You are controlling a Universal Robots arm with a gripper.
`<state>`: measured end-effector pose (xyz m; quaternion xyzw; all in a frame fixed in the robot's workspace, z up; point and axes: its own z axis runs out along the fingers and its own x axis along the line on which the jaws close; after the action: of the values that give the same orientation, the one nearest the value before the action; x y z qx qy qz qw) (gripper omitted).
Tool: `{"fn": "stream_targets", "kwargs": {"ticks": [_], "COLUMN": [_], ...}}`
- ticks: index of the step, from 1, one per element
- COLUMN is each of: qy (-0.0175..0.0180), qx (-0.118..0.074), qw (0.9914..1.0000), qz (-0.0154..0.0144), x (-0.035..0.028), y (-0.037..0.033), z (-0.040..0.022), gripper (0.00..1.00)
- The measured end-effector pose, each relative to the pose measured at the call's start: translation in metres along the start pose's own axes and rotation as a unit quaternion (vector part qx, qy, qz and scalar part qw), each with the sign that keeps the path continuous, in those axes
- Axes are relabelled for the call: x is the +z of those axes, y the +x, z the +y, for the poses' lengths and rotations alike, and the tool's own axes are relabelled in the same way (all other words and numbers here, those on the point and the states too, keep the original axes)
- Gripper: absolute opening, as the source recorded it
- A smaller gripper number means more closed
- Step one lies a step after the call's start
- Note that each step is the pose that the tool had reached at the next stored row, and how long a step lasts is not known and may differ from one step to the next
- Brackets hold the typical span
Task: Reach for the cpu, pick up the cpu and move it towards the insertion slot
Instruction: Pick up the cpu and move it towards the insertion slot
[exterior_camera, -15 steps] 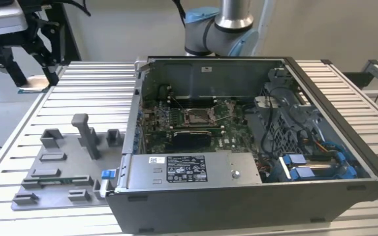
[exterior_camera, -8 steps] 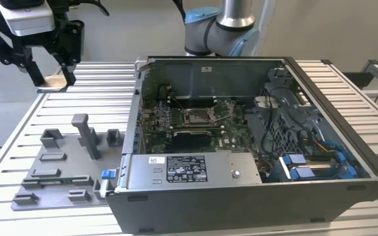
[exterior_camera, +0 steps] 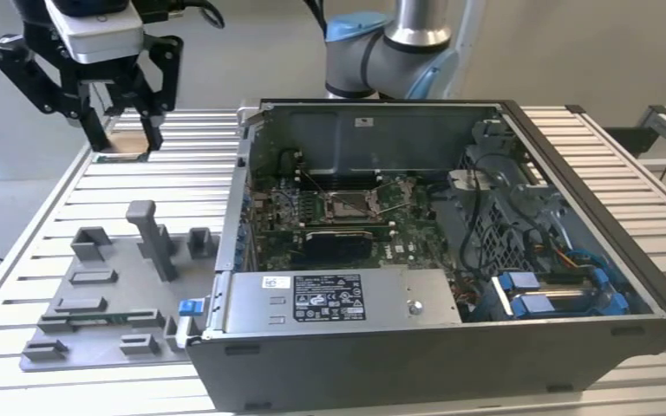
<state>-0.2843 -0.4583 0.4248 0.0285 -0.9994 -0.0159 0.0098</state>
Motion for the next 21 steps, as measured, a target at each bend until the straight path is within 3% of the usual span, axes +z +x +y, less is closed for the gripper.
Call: {"fn": "stream_targets", "kwargs": {"ticks": [21], "qy": [-0.0002], "qx": [0.0], "qw": [0.99999], "qz": [0.0034], "x": [-0.0014], "y": [-0.0683], "z": [-0.0039], "gripper": [0.0]}}
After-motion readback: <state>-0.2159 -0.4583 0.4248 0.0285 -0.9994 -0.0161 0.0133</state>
